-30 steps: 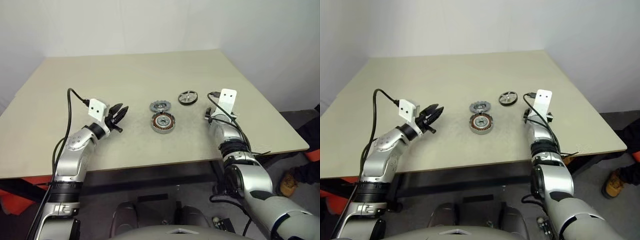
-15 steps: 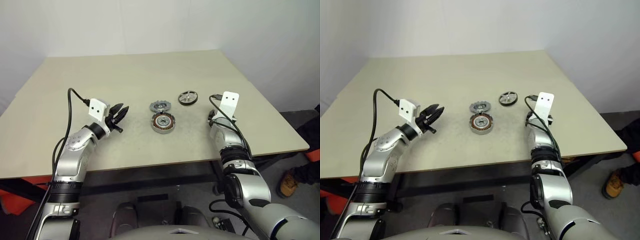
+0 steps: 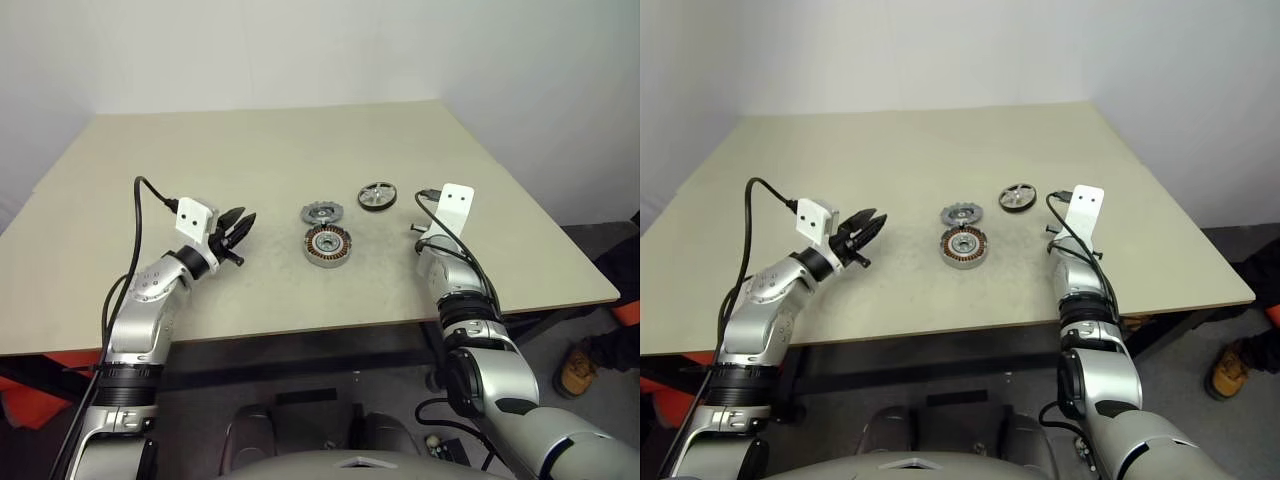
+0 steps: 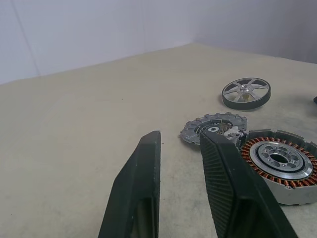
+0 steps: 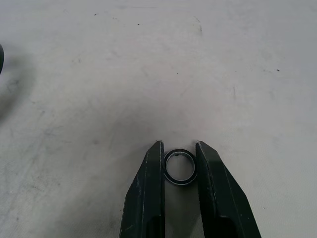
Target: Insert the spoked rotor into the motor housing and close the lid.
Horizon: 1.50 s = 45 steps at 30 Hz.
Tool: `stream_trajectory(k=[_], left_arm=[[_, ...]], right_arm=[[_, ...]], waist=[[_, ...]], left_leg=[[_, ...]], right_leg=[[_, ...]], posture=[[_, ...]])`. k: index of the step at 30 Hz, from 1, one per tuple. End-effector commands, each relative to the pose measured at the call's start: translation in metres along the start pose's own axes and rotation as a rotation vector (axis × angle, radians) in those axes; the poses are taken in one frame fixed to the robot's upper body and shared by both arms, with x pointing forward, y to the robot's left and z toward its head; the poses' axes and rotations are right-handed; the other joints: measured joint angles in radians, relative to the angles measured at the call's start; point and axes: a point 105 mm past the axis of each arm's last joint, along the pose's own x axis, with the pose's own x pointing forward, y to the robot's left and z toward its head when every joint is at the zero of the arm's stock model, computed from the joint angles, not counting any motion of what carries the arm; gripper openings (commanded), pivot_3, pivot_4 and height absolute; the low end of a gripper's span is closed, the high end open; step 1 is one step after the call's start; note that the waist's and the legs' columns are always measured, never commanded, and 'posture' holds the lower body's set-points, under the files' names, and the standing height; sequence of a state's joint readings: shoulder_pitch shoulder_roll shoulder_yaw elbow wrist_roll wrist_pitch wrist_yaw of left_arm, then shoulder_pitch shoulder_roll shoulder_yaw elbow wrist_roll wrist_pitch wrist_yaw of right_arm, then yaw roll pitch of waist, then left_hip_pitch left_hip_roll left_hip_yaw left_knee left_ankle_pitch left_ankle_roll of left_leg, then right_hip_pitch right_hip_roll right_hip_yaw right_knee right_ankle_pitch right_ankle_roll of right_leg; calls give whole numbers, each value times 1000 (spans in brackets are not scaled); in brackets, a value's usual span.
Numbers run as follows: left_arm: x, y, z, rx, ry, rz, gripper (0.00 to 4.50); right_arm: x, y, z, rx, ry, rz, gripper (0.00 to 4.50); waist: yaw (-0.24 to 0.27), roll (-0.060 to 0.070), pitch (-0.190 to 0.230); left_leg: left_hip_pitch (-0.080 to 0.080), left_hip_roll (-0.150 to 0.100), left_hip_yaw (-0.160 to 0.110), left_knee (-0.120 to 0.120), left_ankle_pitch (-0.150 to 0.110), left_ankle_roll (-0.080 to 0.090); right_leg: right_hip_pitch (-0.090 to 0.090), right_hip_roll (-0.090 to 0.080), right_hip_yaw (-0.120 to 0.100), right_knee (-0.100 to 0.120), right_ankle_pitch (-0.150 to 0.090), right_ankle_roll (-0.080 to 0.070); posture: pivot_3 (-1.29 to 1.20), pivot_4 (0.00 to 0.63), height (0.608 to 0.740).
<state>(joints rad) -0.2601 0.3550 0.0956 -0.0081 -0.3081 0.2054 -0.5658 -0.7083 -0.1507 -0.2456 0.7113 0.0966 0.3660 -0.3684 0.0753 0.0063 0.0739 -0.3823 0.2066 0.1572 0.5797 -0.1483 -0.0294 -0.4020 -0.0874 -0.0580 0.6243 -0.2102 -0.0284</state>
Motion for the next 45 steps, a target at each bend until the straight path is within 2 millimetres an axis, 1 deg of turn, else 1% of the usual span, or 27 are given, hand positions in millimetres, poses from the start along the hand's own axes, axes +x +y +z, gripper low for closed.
stream_trajectory(k=[1, 6, 9, 13, 15, 18, 22, 26, 28, 30, 33, 37, 41, 45], left_arm=[[-1, 2, 14, 31, -42, 0, 1301], [0, 1, 13, 36, -38, -2, 1301], [0, 1, 13, 37, -36, -4, 1301], [0, 0, 11, 38, -32, -8, 1301], [0, 0, 11, 39, -31, -9, 1301], [0, 0, 11, 40, -30, -11, 1301], [0, 0, 10, 39, -28, -11, 1301], [1, 0, 10, 39, -27, -13, 1301], [1, 0, 10, 38, -27, -14, 1301], [1, 0, 10, 38, -27, -14, 1301], [1, 0, 10, 40, -30, -11, 1301], [-1, 1, 11, 41, -31, -4, 1301], [-3, 3, 11, 42, -32, 3, 1301], [-4, 4, 12, 43, -33, 5, 1301]], right_arm=[[0, 1, 1, 14, 11, 11, 578], [-2, 11, 8, 16, -11, 56, 578], [-5, 22, 21, 19, -69, 127, 578], [-22, 51, 58, 61, -225, 326, 578], [-29, 60, 70, 69, -272, 397, 578], [-44, 74, 84, 85, -318, 525, 578], [-68, 96, 93, 60, -334, 733, 578], [-97, 116, 88, -21, -310, 966, 578], [-108, 124, 76, -85, -271, 1067, 578], [-113, 127, 64, -140, -235, 1123, 578], [-119, 132, 44, -219, -186, 1187, 578], [-125, 138, 27, -272, -153, 1223, 578], [-130, 143, 17, -292, -134, 1248, 578], [-135, 146, 13, -295, -128, 1263, 578]], waist=[[-1, 0, 0], [-3, 0, 0], [-5, 0, 0], [-10, 0, 0], [-8, 0, 0], [-5, 0, 0], [-3, 0, 0], [-3, 0, 0], [-2, 0, 0], [1, 0, 0], [4, 0, 0], [5, 0, 0], [6, 0, 0], [5, 0, 0]], left_leg=[[0, 0, 0, 0, 0, 0], [0, 0, 0, 0, 0, 0], [1, 0, 0, 0, 0, 0], [0, 0, 0, 0, 0, 0], [0, 1, 0, -1, 1, -1], [0, 1, 0, -1, 1, -1], [0, 0, 0, -1, 0, -1], [0, 1, 0, -2, 0, -1], [0, 1, 0, -2, 1, -1], [1, 1, 0, -2, 0, -1], [1, 1, 0, -2, 1, -1], [1, 1, 0, -2, 1, -1], [1, 1, 0, -2, 1, -1], [1, 1, -1, -2, 1, -1]], right_leg=[[0, 0, 0, 0, 0, 0], [0, 0, 0, 0, 0, 0], [0, 0, 0, 0, 0, 0], [-2, 1, 1, 0, 0, 1], [-3, 2, 1, 0, 1, 1], [-3, 2, 2, 0, 1, 0], [-2, 2, 2, -1, 2, -2], [-2, 3, 2, -1, 2, -2], [-2, 3, 2, -1, 2, -2], [-1, 3, 2, -1, 2, -2], [-1, 2, 2, -2, 2, -1], [-1, 3, 2, -1, 1, 1], [-1, 3, 2, -1, 1, 1], [-1, 3, 2, -1, 1, 1]], posture=[[0, 0, 740], [0, 0, 740], [0, 0, 740], [0, 0, 740], [0, 0, 740], [0, 0, 740], [0, 0, 740], [0, 0, 740], [0, 0, 740], [0, 0, 740], [0, 0, 740], [0, 0, 740], [0, 0, 740], [0, 0, 740]])
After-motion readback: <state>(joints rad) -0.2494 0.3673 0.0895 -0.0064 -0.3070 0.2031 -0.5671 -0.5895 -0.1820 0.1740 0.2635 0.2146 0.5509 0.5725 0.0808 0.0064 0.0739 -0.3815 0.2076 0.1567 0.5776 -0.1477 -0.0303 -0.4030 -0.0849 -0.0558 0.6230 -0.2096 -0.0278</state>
